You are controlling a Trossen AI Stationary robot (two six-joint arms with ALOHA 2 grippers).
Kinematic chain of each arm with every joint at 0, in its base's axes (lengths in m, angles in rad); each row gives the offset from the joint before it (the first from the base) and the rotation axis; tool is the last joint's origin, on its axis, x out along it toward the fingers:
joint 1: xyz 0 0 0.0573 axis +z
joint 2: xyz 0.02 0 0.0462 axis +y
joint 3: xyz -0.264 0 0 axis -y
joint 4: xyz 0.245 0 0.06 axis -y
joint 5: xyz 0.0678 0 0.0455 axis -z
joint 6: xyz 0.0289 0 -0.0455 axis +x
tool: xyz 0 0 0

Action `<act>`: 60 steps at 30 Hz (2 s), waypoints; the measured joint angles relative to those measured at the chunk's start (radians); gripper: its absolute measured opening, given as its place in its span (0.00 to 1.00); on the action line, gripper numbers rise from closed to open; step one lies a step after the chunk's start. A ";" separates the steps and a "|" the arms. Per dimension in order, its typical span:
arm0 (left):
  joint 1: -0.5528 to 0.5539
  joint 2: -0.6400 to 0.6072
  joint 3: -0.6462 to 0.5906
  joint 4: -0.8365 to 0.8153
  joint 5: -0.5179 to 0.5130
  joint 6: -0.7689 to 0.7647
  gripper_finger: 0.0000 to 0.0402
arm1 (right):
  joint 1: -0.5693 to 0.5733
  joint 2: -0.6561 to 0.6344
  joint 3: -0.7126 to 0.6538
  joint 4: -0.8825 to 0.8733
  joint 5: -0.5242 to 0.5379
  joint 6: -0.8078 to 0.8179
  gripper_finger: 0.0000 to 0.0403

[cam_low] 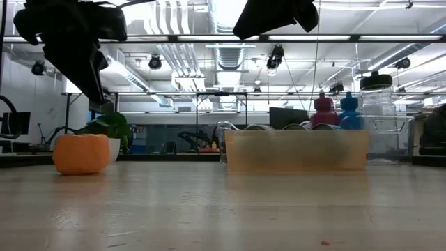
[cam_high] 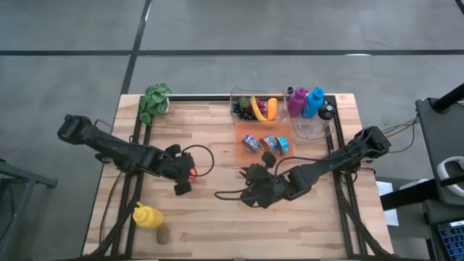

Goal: Pick & Place Food Item
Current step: Put the orange into the left transparent bin

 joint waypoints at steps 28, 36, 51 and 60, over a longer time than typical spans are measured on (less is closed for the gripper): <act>0.058 0.000 0.000 0.003 0.000 -0.042 0.29 | 0.000 0.000 0.000 0.002 0.000 0.004 0.21; 0.086 0.000 0.000 -0.006 0.036 -0.041 0.29 | 0.000 0.000 0.000 0.002 -0.001 0.005 0.20; 0.098 0.001 -0.078 -0.014 0.115 -0.117 0.61 | 0.000 0.000 -0.001 0.002 -0.001 0.004 0.17; 0.101 0.001 -0.123 0.038 0.121 -0.114 0.98 | 0.000 0.000 -0.001 0.002 -0.001 0.004 0.21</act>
